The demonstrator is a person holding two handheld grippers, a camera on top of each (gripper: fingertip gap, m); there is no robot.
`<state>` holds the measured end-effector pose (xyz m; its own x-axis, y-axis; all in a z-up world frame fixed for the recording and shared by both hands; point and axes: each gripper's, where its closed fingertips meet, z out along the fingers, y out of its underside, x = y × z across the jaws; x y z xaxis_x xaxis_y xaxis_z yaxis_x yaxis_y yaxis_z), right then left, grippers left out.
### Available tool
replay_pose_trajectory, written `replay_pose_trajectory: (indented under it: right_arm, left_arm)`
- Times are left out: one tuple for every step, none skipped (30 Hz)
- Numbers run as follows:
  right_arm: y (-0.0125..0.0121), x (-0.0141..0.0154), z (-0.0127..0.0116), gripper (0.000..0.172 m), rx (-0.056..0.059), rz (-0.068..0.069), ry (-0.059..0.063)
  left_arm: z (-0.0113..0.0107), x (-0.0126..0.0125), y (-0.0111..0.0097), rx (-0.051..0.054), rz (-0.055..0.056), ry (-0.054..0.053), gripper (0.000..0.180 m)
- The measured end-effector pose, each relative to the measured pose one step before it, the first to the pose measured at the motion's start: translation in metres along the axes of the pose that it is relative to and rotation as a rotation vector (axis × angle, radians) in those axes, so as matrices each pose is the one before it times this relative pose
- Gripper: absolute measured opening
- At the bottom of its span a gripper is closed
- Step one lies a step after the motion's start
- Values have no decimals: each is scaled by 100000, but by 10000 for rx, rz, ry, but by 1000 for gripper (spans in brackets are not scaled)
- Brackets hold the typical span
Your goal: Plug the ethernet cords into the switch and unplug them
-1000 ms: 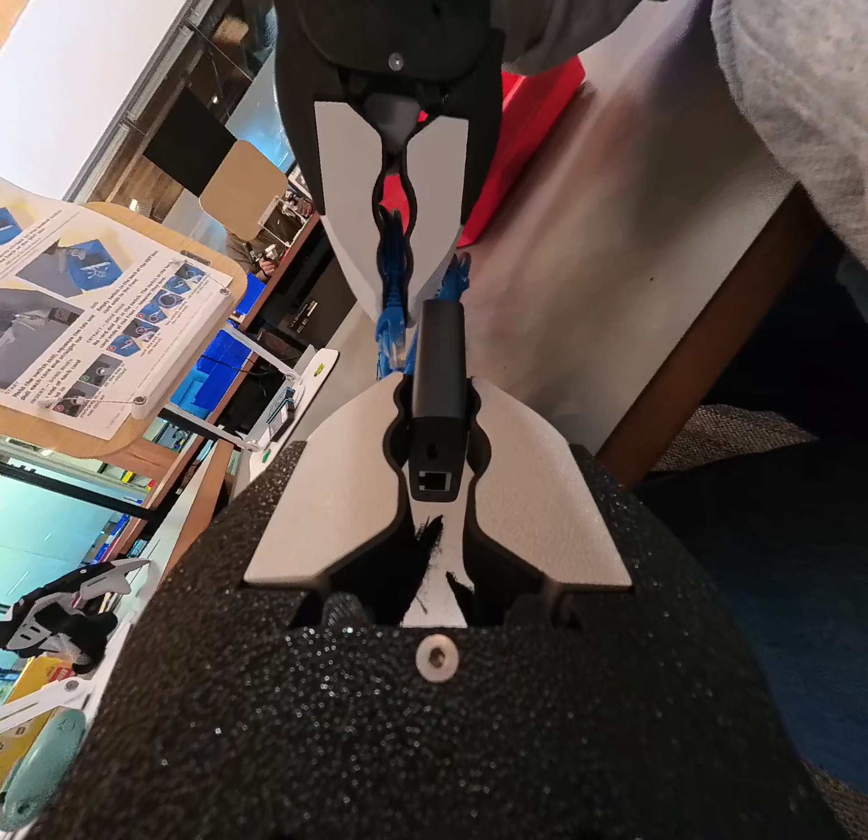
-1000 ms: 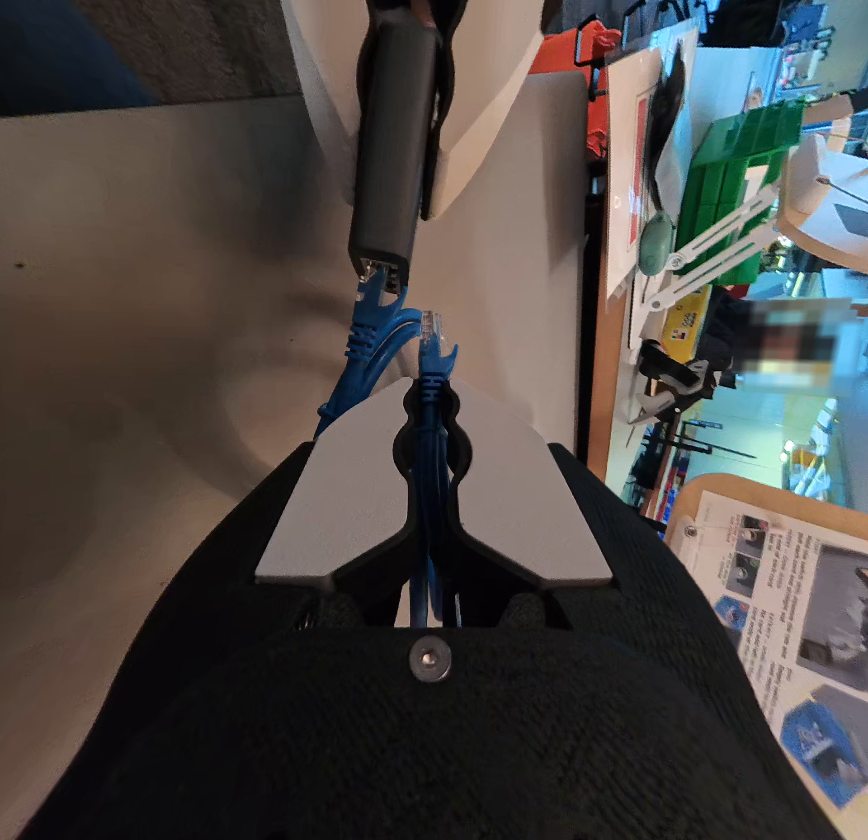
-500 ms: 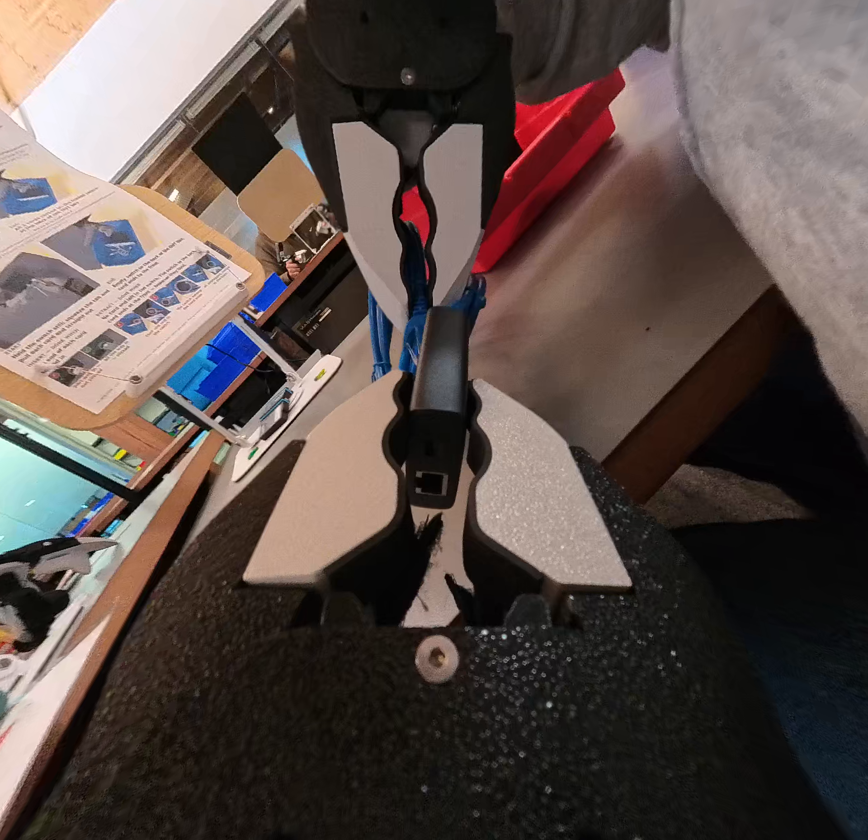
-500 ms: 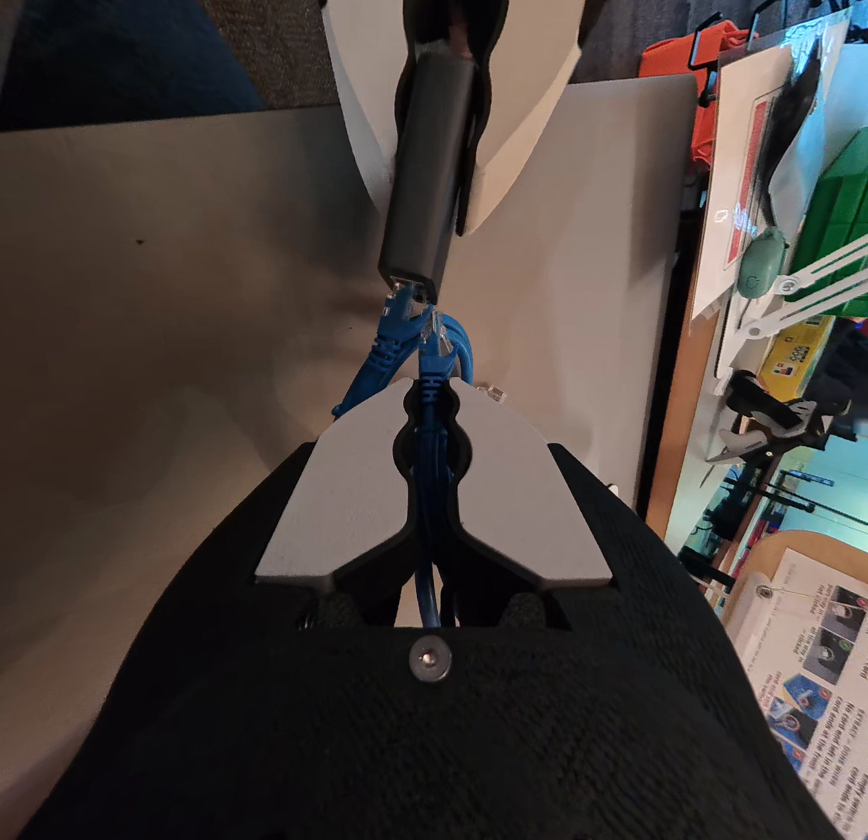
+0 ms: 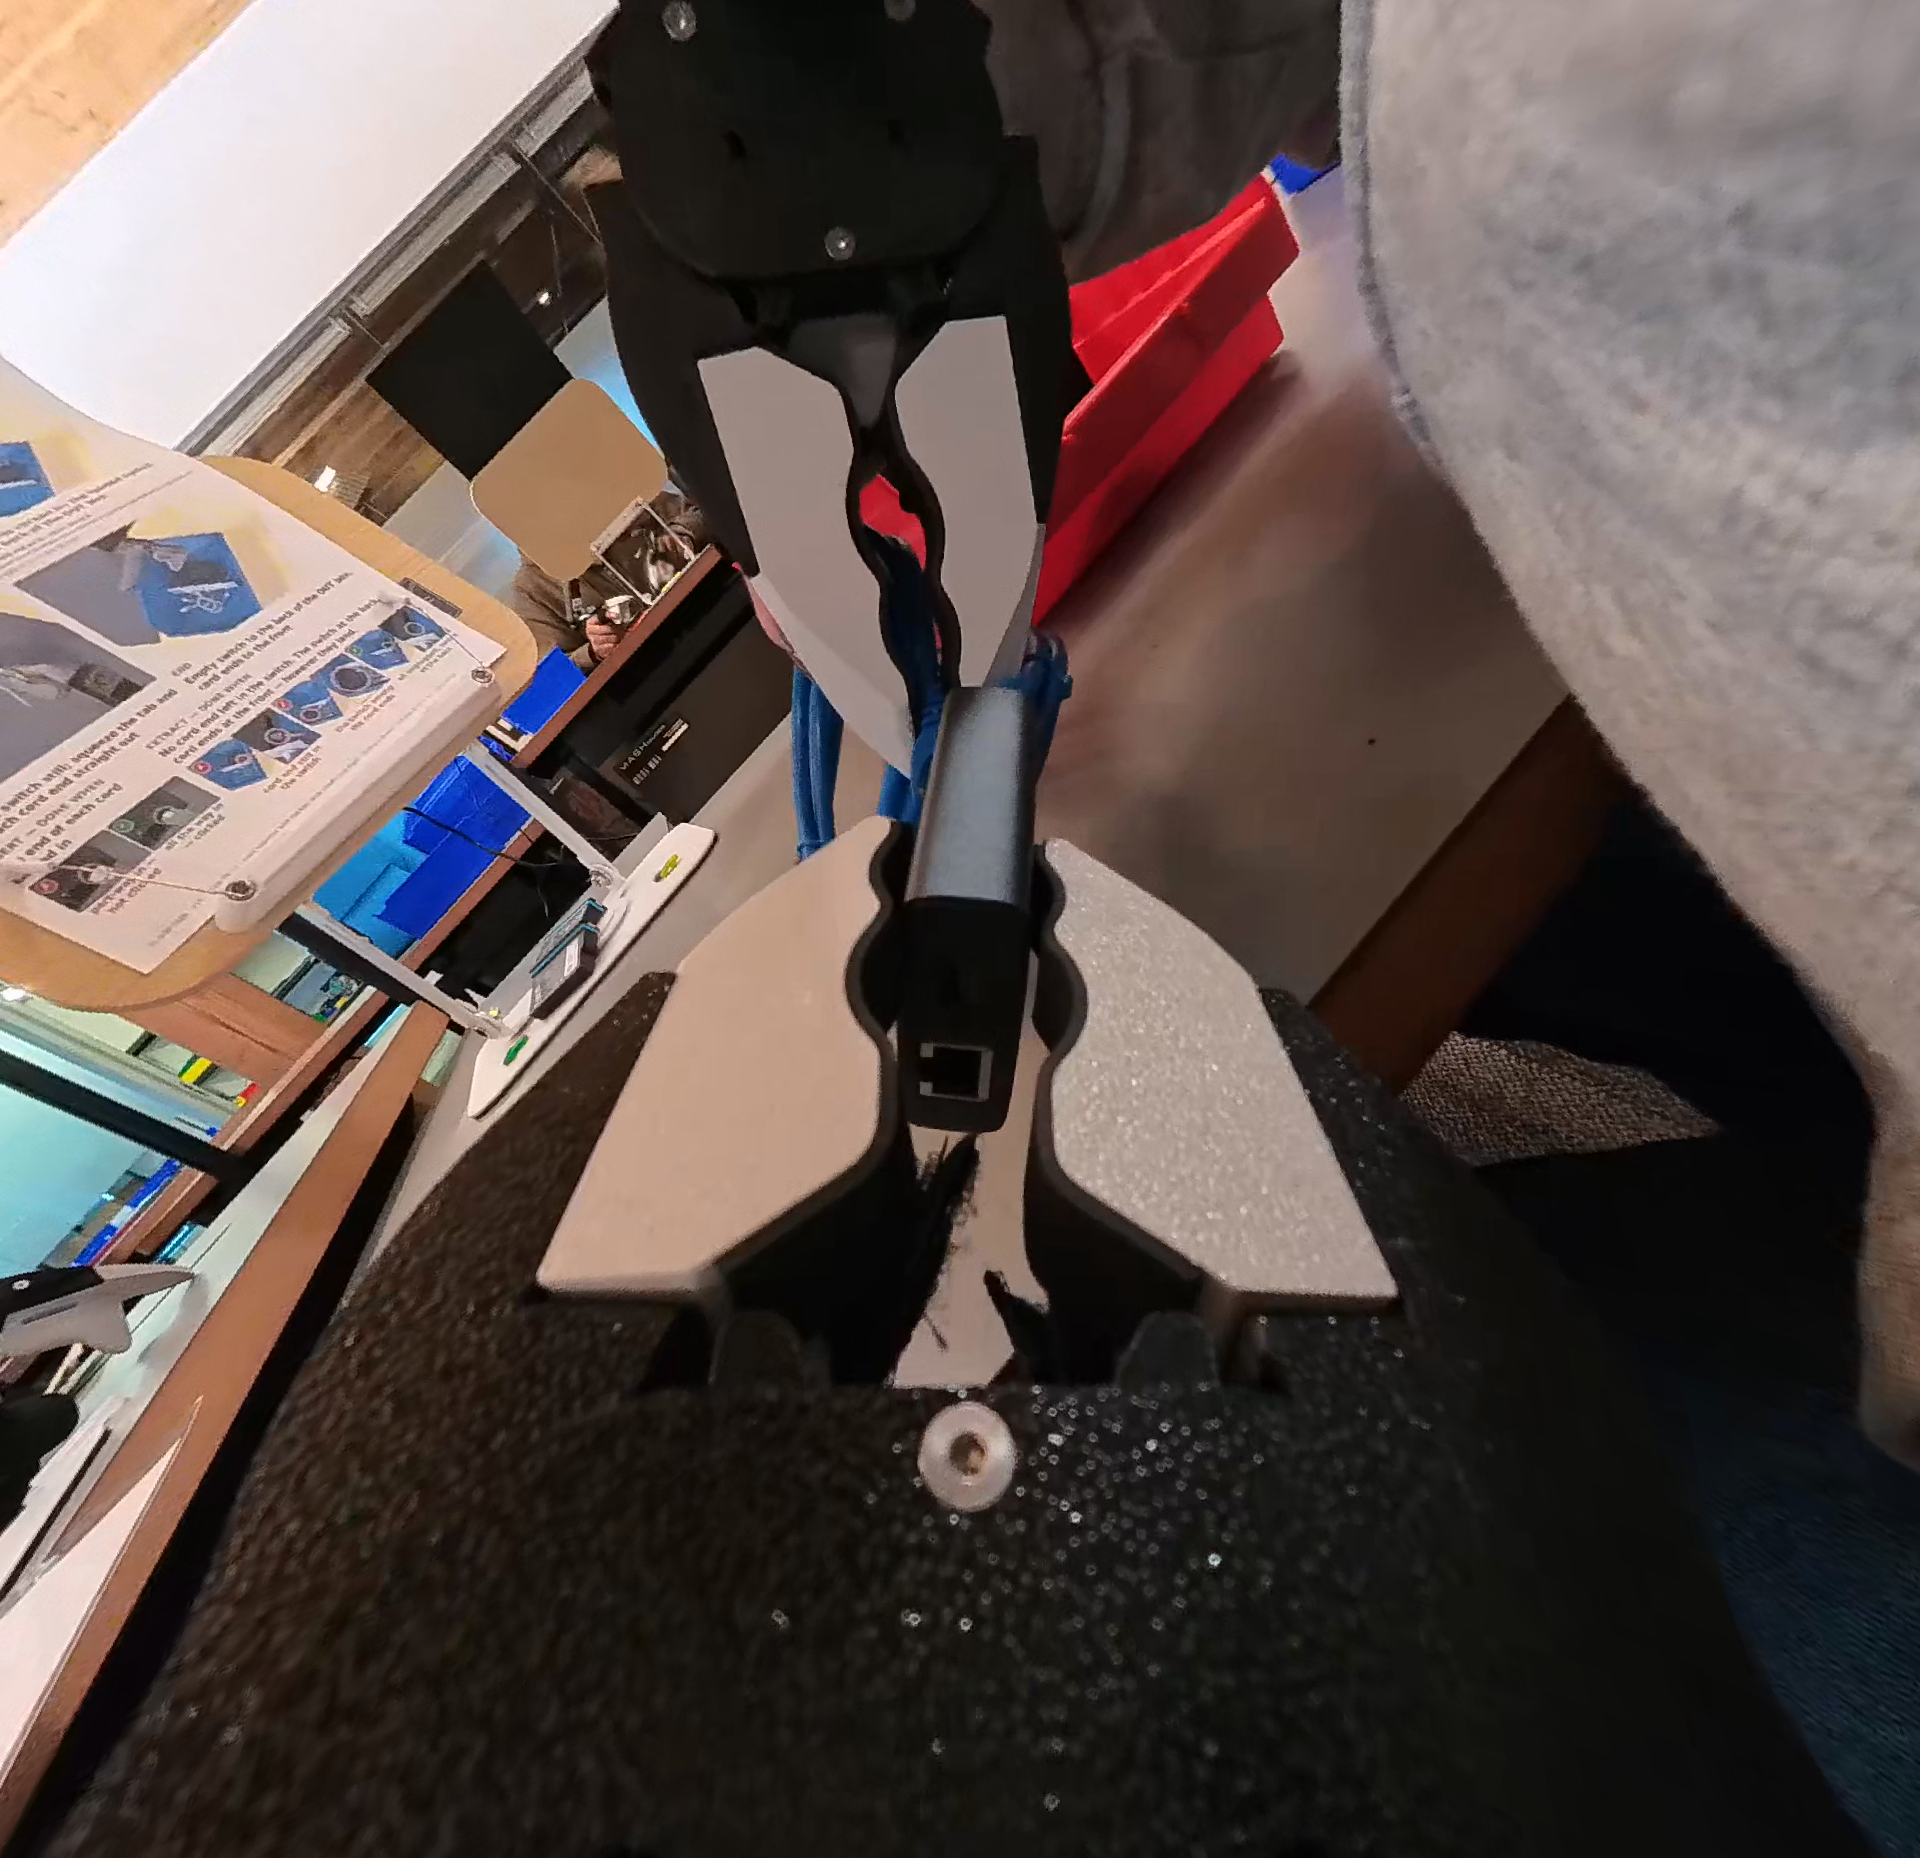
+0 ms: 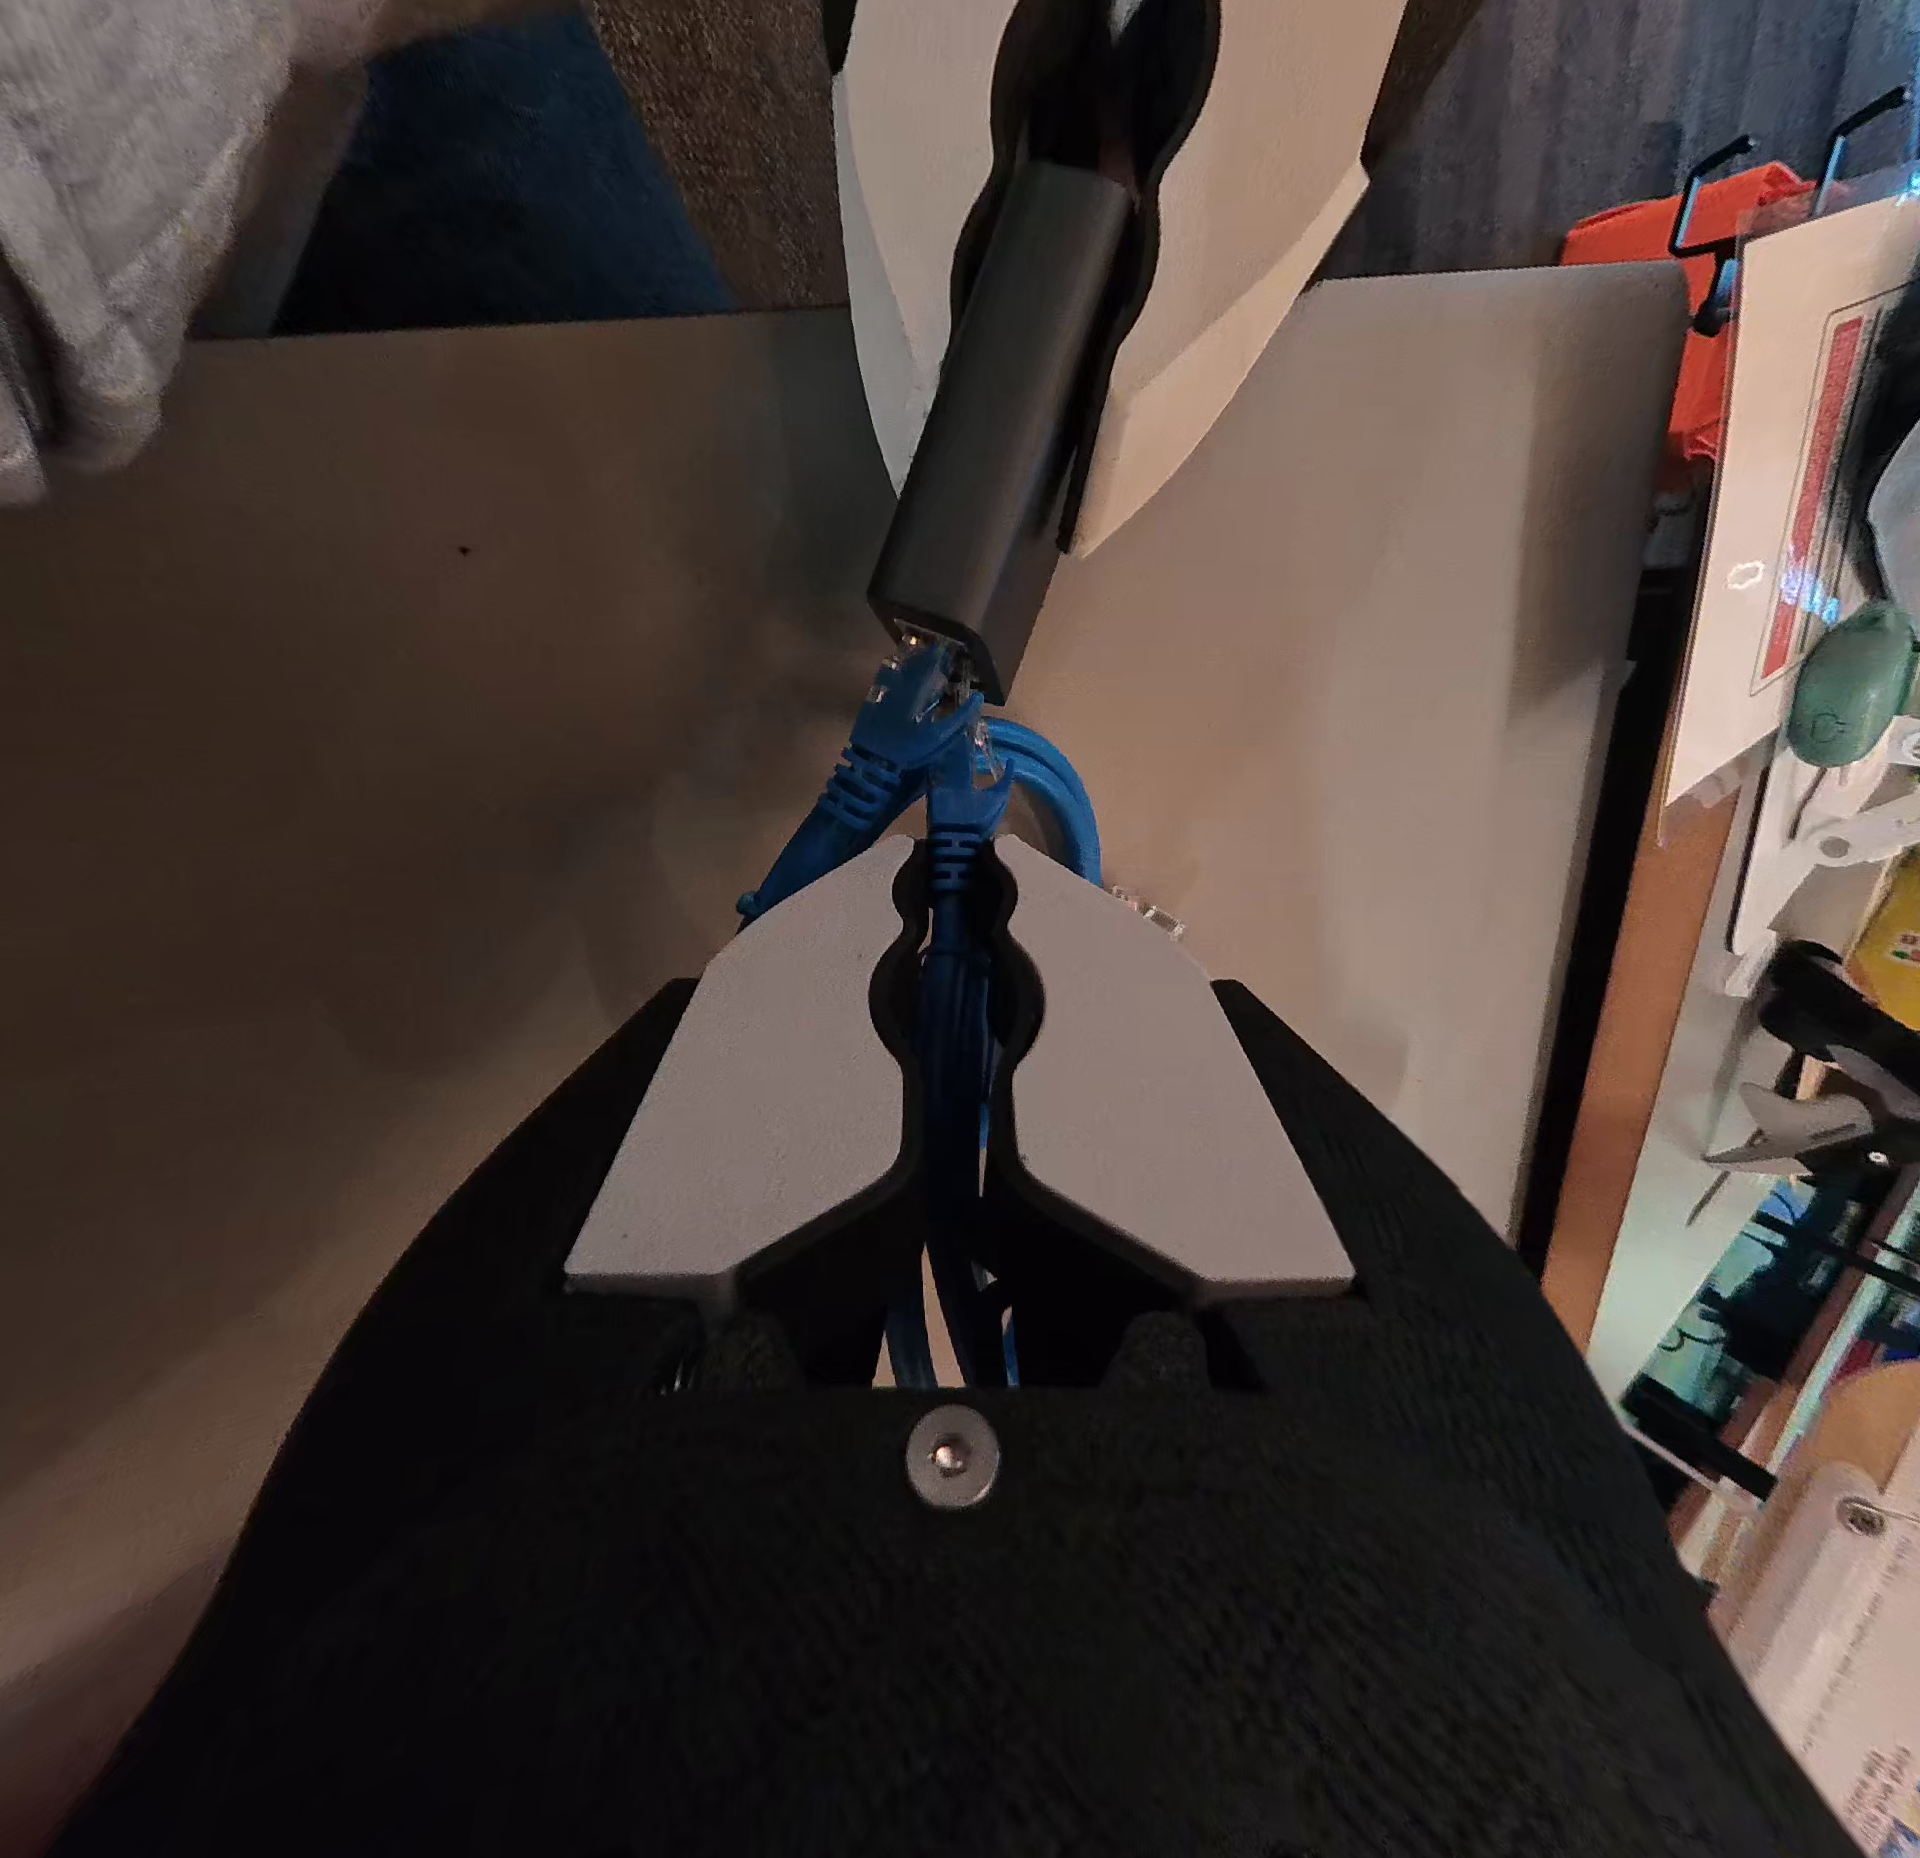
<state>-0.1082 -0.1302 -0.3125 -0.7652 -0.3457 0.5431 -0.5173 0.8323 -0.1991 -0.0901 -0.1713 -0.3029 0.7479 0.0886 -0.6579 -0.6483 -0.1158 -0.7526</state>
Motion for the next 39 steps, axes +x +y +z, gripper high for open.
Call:
replay_pose_trajectory:
  right_arm:
    - [6,54,-5,7,-31,34,50]
    - [-23,54,7,7,-15,24,61]
    - [-5,46,17,7,1,91,40]
    - [-5,84,9,7,54,218,45]
    - [-25,175,-37,7,119,286,78]
    - [-12,169,-100,7,148,310,29]
    - [-3,134,-101,7,125,232,-3]
    - [-2,109,-71,7,88,85,33]
    - [17,8,-17,7,30,-43,30]
    - [25,-54,33,7,-4,-96,41]
    - [14,104,10,7,8,-60,156]
    - [86,387,-100,7,18,15,292]
    - [233,824,-188,7,-17,103,530]
    - [387,1074,-283,7,-53,129,654]
    - [513,1103,-336,7,-113,174,630]
    - [490,1235,-407,7,-112,228,721]
    - [400,1330,-510,7,-71,202,787]
    - [268,1332,-617,7,-61,179,776]
    - [191,1374,-686,7,-84,130,803]
    - [182,1104,-680,7,-163,69,602]
    - [70,826,-694,7,-184,66,401]
    - [-150,602,-689,7,-79,130,274]
    - [-358,130,-630,7,18,208,-26]
    - [-454,-415,-481,7,37,295,-325]
    - [-446,-839,-212,8,1,320,-515]
    - [-325,-1104,121,7,-74,262,-556]
    - [-127,-1024,427,7,-161,157,-432]
    - [82,-920,643,7,-223,90,-371]
    - [121,-872,703,7,-162,115,-398]
    - [60,-800,567,7,-86,178,-437]
    - [102,-261,286,7,-95,165,-110]
    - [279,339,-28,7,-202,69,275]
    - [448,828,-229,7,-272,6,610]
    - [522,804,-305,7,-283,-86,576]
    - [521,781,-330,7,-232,-101,548]
    - [455,759,-336,7,-154,-79,531]
    - [427,697,-286,7,-92,-51,476]
    - [468,649,-206,7,-85,-38,461]
    - [379,647,-143,7,-37,-37,475]
  left_arm:
    - [-15,-42,-56,46,-49,-34,20]
    - [-49,-42,-51,61,-80,-30,21]
    - [-39,-5,-4,44,-98,-22,21]
    - [-53,-4,22,33,-128,-14,21]
    - [-86,-110,19,50,-211,-36,21]
    - [-58,-136,-33,67,-251,-24,21]
    - [-15,-96,-84,74,-246,15,20]
    - [21,-108,-59,52,-117,11,21]
    - [26,-16,7,17,-26,60,21]
    - [36,110,68,-13,-120,201,21]
    - [1,-30,82,-31,-109,106,21]
    - [13,-116,98,-40,2,-5,20]
    - [8,-407,66,-54,-152,-132,20]
    - [-4,-695,-2,-31,-157,-255,20]
    - [-10,-797,38,-52,-160,-237,20]
    - [-48,-905,-5,-37,-278,-234,21]
    - [-100,-959,-237,125,-321,-260,21]
    - [-89,-987,-214,109,-422,-232,21]
    - [-132,-1137,-305,208,-486,-323,21]
    - [-163,-1214,-326,241,-548,-341,20]
    - [-165,-1166,-313,229,-567,-286,20]
    - [-188,-1142,-322,237,-445,-351,20]
    - [-139,-954,-255,205,-322,-293,20]
    - [-48,-679,-135,134,-273,-169,20]
    - [13,-431,-83,122,-205,-100,20]
    - [66,-46,-116,145,-186,71,20]
    - [130,251,-132,131,-156,182,20]
    - [209,271,-14,12,-31,89,20]
    - [225,309,125,-115,114,88,20]
    - [163,224,114,-138,137,37,20]
    - [80,60,-29,-27,92,-66,20]
    - [54,-9,-21,-33,34,-55,20]
    - [23,-44,13,-66,49,-46,20]
    - [0,-132,-1,-54,123,-133,20]
    - [-23,-222,21,-73,152,-176,20]
    - [-25,-280,4,-75,166,-193,20]
    - [-68,-331,-30,-74,182,-186,20]
    - [-85,-373,-17,-60,156,-160,20]
    - [-86,-328,-1,-38,62,-73,20]
